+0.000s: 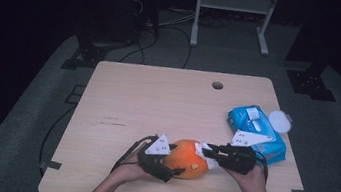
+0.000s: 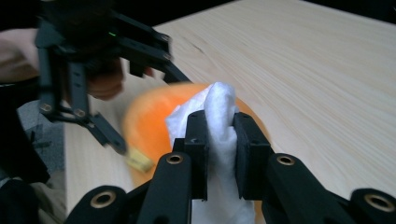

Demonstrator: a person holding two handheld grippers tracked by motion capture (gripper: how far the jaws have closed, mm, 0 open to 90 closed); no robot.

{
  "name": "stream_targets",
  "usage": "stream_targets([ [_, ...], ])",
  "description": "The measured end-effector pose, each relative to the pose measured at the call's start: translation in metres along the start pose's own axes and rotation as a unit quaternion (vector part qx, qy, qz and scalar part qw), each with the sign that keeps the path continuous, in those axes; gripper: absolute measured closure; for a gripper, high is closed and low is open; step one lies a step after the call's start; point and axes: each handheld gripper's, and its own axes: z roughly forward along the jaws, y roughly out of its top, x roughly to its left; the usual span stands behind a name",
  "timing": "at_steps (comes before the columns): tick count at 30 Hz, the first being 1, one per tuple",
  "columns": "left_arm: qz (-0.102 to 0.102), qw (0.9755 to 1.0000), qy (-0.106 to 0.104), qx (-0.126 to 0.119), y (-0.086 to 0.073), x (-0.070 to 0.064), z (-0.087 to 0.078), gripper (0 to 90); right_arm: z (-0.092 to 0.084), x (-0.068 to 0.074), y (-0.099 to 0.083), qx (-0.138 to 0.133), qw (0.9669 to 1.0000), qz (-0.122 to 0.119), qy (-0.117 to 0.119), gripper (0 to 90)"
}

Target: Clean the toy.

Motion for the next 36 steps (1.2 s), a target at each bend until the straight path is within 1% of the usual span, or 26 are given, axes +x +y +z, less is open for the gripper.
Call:
stream_targets([
  [2, 0.000, 1.0000, -0.004, 0.001, 0.000, 0.001, -0.001, 20.5, 0.004, 0.006, 0.003, 0.008, 0.9998, -0.017, -0.003, 76.5],
  [3, -0.005, 1.0000, -0.007, -0.002, 0.000, 0.002, -0.002, 20.6, 0.006, 0.007, 0.003, 0.015, 0.9996, -0.024, -0.007, 76.5],
  [5, -0.014, 0.9998, -0.011, -0.010, -0.001, 0.004, -0.002, 20.9, 0.005, -0.001, 0.001, 0.017, 0.9997, -0.016, -0.009, 76.5],
  [8, -0.011, 0.9999, -0.008, -0.007, 0.001, 0.002, -0.001, 20.9, 0.000, -0.012, -0.005, 0.036, 0.9983, -0.004, -0.045, 76.5],
  [9, -0.008, 0.9999, -0.007, -0.005, 0.002, 0.000, -0.001, 20.9, -0.001, -0.014, -0.007, 0.036, 0.9983, 0.001, -0.045, 76.6],
  [10, -0.005, 1.0000, -0.004, -0.002, 0.003, -0.001, 0.000, 20.6, -0.001, -0.012, -0.006, 0.031, 0.9987, 0.003, -0.040, 76.6],
  [12, 0.002, 1.0000, -0.001, 0.004, 0.005, -0.004, 0.001, 20.5, 0.001, -0.003, -0.001, 0.024, 0.9990, -0.011, -0.037, 76.5],
  [14, 0.002, 1.0000, 0.001, 0.004, 0.005, -0.005, 0.001, 20.5, 0.003, 0.005, 0.005, 0.017, 0.9993, -0.024, -0.024, 76.5],
  [16, 0.004, 1.0000, 0.001, 0.006, 0.006, -0.005, 0.000, 20.3, 0.006, 0.009, 0.007, 0.021, 0.9988, -0.037, -0.025, 76.5],
  [17, 0.003, 1.0000, 0.000, 0.004, 0.006, -0.005, 0.000, 19.8, 0.007, 0.008, 0.006, 0.026, 0.9985, -0.041, -0.025, 76.5],
  [18, -0.001, 1.0000, -0.007, -0.002, 0.008, -0.003, -0.002, 19.3, 0.007, 0.006, 0.005, 0.028, 0.9986, -0.038, -0.023, 76.4],
  [19, -0.011, 0.9998, -0.013, -0.013, 0.010, 0.000, -0.005, 18.0, 0.006, 0.003, 0.002, 0.031, 0.9987, -0.035, -0.022, 76.5],
  [20, -0.026, 0.9991, -0.019, -0.027, 0.012, 0.003, -0.007, 16.6, 0.005, 0.000, 0.000, 0.031, 0.9989, -0.031, -0.019, 76.5],
  [21, -0.039, 0.9982, -0.019, -0.042, 0.013, 0.006, -0.010, 15.0, 0.003, -0.002, -0.002, 0.027, 0.9992, -0.026, -0.013, 76.4],
  [22, -0.045, 0.9976, -0.013, -0.050, 0.013, 0.008, -0.011, 14.8, 0.001, -0.003, -0.003, 0.028, 0.9993, -0.024, -0.010, 76.4],
  [23, -0.056, 0.9972, -0.003, -0.049, 0.012, 0.010, -0.009, 14.0, 0.001, -0.002, -0.003, 0.028, 0.9992, -0.027, -0.008, 76.4],
  [24, -0.064, 0.9970, -0.005, -0.044, 0.010, 0.011, -0.007, 12.4, 0.002, -0.001, -0.002, 0.029, 0.9990, -0.031, -0.010, 76.4],
  [26, -0.079, 0.9960, -0.014, -0.039, 0.006, 0.012, -0.002, 13.6, 0.003, -0.001, 0.000, 0.035, 0.9985, -0.037, -0.017, 76.4],
  [27, -0.084, 0.9956, -0.013, -0.041, 0.004, 0.011, 0.001, 14.5, 0.004, -0.001, 0.002, 0.038, 0.9983, -0.039, -0.022, 76.4],
  [28, -0.081, 0.9959, -0.007, -0.041, 0.004, 0.009, 0.002, 16.2, 0.004, 0.000, 0.003, 0.039, 0.9982, -0.036, -0.026, 76.5],
  [30, -0.069, 0.9969, -0.001, -0.038, 0.007, 0.005, 0.004, 18.6, 0.004, 0.003, 0.005, 0.031, 0.9988, -0.030, -0.025, 76.6],
  [32, -0.050, 0.9981, 0.008, -0.034, 0.010, -0.001, 0.007, 19.3, 0.006, 0.010, 0.008, 0.020, 0.9993, -0.031, -0.010, 76.6],
  [33, -0.044, 0.9985, 0.011, -0.032, 0.011, -0.003, 0.008, 19.3, 0.009, 0.016, 0.011, 0.017, 0.9991, -0.039, 0.003, 76.5],
  [34, -0.036, 0.9989, 0.013, -0.028, 0.013, -0.006, 0.009, 19.2, 0.012, 0.020, 0.013, 0.019, 0.9986, -0.049, 0.006, 76.5],
  [35, -0.030, 0.9992, 0.013, -0.025, 0.013, -0.007, 0.008, 19.0, 0.016, 0.027, 0.015, 0.027, 0.9976, -0.063, 0.003, 76.5],
  [36, -0.028, 0.9992, 0.010, -0.024, 0.014, -0.005, 0.006, 17.8, 0.018, 0.029, 0.016, 0.035, 0.9967, -0.074, -0.003, 76.5],
])
